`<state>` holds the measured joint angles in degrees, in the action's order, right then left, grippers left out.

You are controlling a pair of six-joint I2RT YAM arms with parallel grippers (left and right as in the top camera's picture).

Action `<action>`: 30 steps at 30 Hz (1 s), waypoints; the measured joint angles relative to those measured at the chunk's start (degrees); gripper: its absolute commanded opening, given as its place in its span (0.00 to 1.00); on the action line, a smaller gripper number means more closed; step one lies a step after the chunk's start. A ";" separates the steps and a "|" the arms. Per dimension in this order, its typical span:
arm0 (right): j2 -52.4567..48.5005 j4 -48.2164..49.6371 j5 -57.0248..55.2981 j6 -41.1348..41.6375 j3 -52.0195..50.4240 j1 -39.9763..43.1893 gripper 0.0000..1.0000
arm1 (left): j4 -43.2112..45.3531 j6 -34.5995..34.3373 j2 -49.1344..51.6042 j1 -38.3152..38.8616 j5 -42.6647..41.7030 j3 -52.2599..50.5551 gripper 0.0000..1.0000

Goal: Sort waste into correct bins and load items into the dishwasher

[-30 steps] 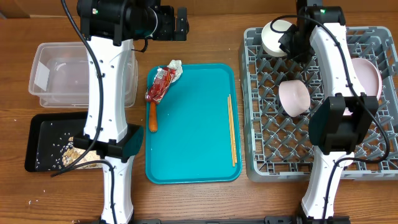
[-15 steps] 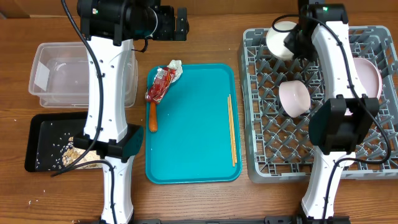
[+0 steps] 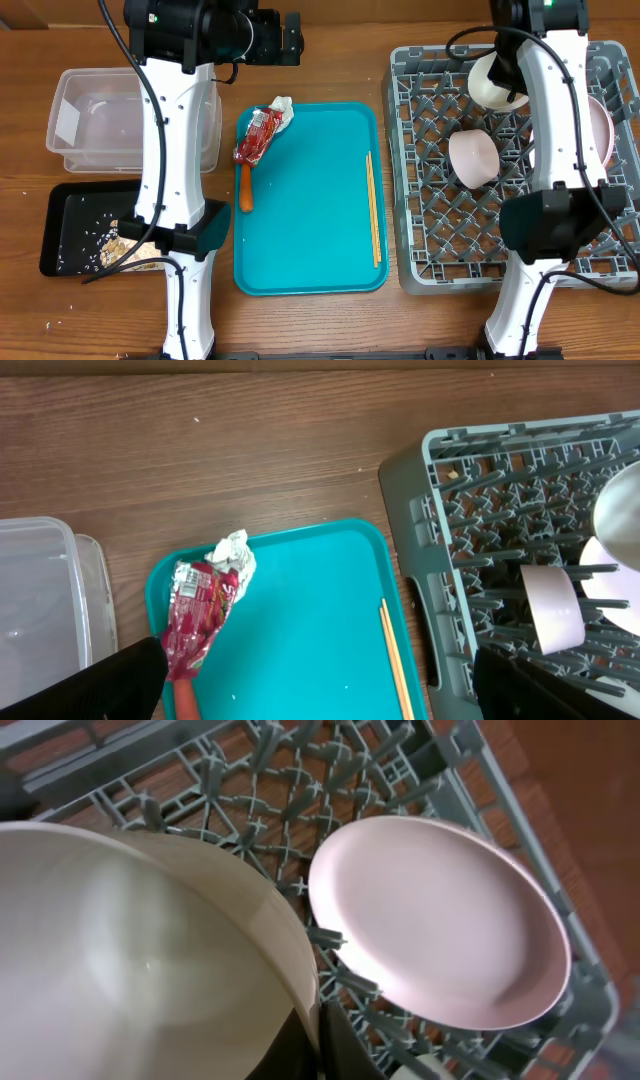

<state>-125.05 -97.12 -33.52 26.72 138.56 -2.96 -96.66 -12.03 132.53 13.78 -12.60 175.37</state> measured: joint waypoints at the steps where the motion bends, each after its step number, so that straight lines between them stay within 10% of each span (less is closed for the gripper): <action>1: 0.07 0.00 0.02 -1.88 0.00 -0.55 0.04 | -0.02 0.02 0.00 0.00 0.00 0.00 1.00; 30: 13.66 10.45 -24.22 -15.78 -1.22 -12.31 0.04 | -0.02 0.00 0.00 0.00 0.00 0.00 1.00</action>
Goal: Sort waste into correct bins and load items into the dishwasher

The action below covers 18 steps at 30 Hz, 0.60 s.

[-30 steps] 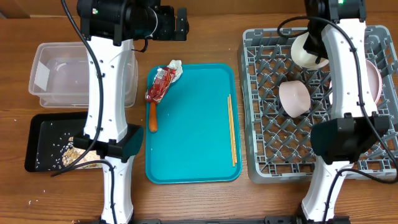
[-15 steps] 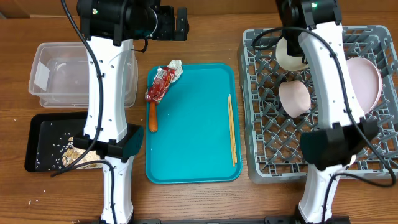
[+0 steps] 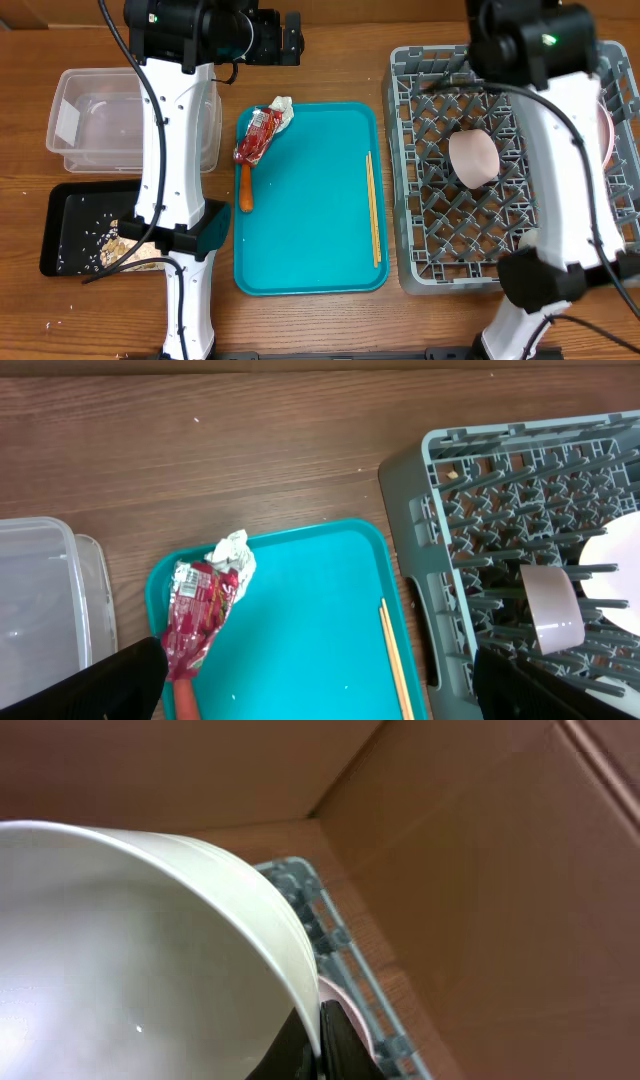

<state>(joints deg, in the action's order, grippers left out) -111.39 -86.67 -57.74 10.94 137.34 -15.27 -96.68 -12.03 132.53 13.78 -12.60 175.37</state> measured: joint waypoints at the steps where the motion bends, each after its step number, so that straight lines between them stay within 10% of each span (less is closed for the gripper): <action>1: -1.31 -0.81 -0.81 0.20 -0.33 -0.11 0.04 | 0.00 0.02 0.00 0.00 0.00 0.00 1.00; 18: -16.33 -5.09 1.38 4.48 -1.64 -0.20 0.04 | 0.00 0.02 0.00 0.00 0.00 0.00 1.00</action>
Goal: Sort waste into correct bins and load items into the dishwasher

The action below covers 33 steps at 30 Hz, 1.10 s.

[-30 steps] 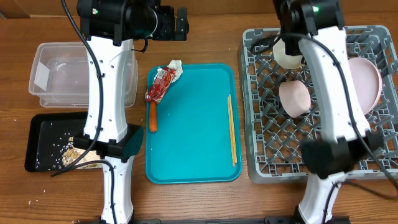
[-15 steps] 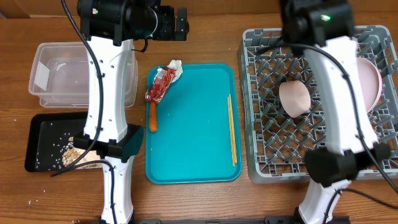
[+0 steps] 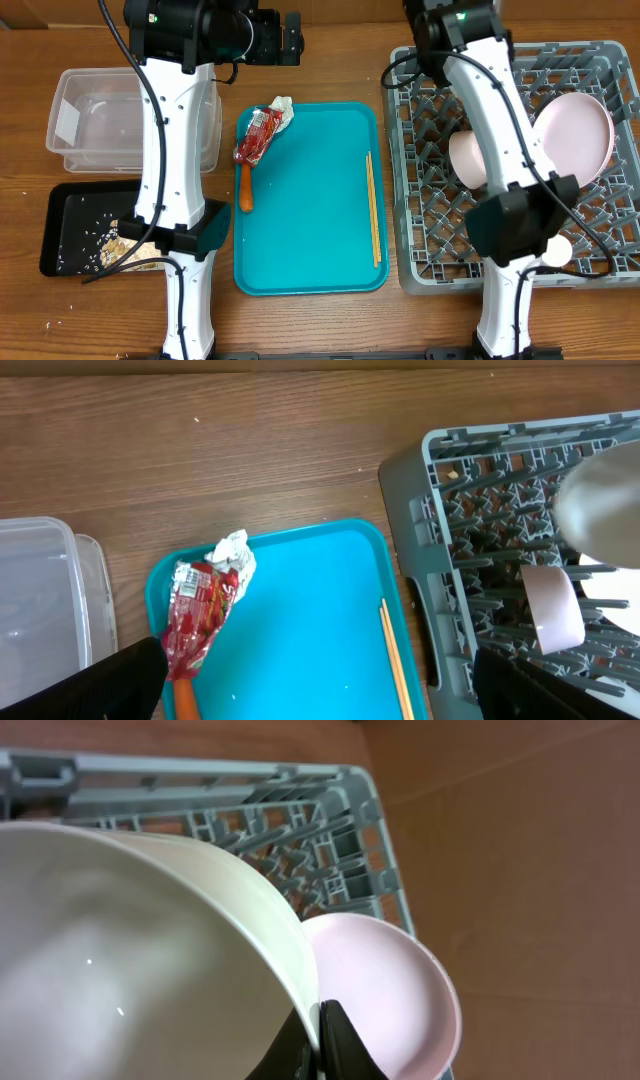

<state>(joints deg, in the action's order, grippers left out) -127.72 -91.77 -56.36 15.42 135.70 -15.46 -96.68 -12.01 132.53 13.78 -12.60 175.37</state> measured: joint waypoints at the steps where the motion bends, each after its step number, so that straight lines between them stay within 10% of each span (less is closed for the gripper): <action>1: -0.63 0.00 0.09 0.00 0.02 0.07 0.04 | 0.00 0.00 0.00 0.00 0.00 0.00 1.00; 33: -4.42 2.60 -6.14 2.60 -10.60 3.32 0.04 | 0.02 0.00 0.00 0.00 0.00 0.00 1.00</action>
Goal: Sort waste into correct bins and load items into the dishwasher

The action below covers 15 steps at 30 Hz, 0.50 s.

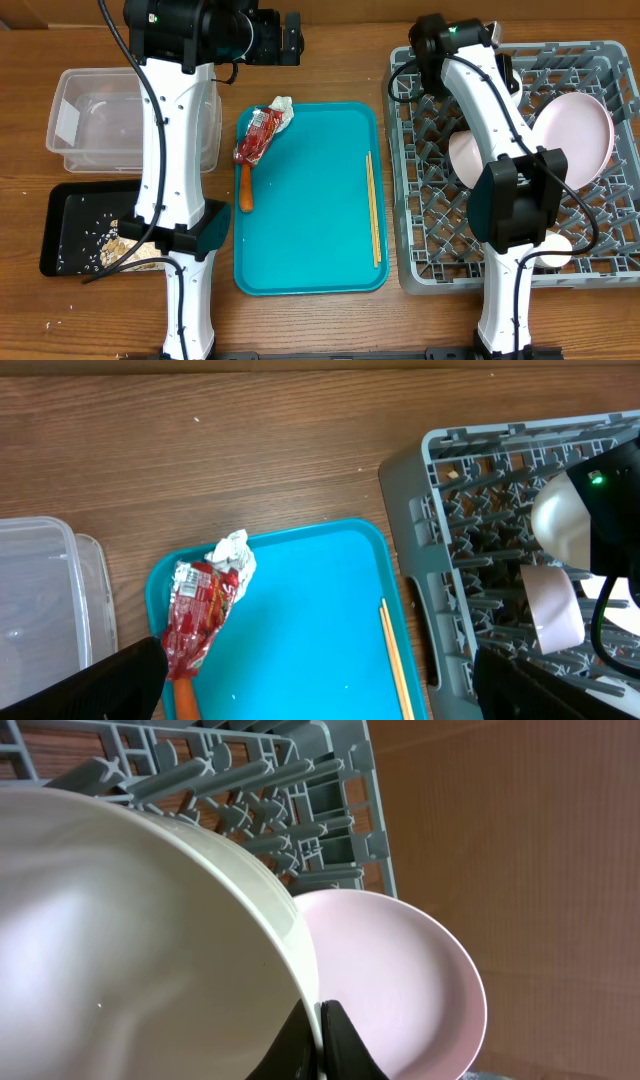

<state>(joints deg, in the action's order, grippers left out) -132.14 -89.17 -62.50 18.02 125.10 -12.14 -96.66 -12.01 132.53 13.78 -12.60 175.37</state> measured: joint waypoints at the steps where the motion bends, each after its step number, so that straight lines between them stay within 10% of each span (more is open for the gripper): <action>1: 0.00 0.00 -0.13 -0.02 -0.02 -0.22 0.04 | -0.02 0.00 0.00 0.00 0.00 0.00 1.00; 15: 0.00 -0.83 -0.09 -0.42 -0.42 -3.65 0.20 | -0.02 0.00 0.00 0.00 0.00 0.00 1.00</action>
<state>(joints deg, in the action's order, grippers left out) -132.14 -90.00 -62.59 17.61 124.68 -15.79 -96.68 -12.01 132.53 13.78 -12.60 175.37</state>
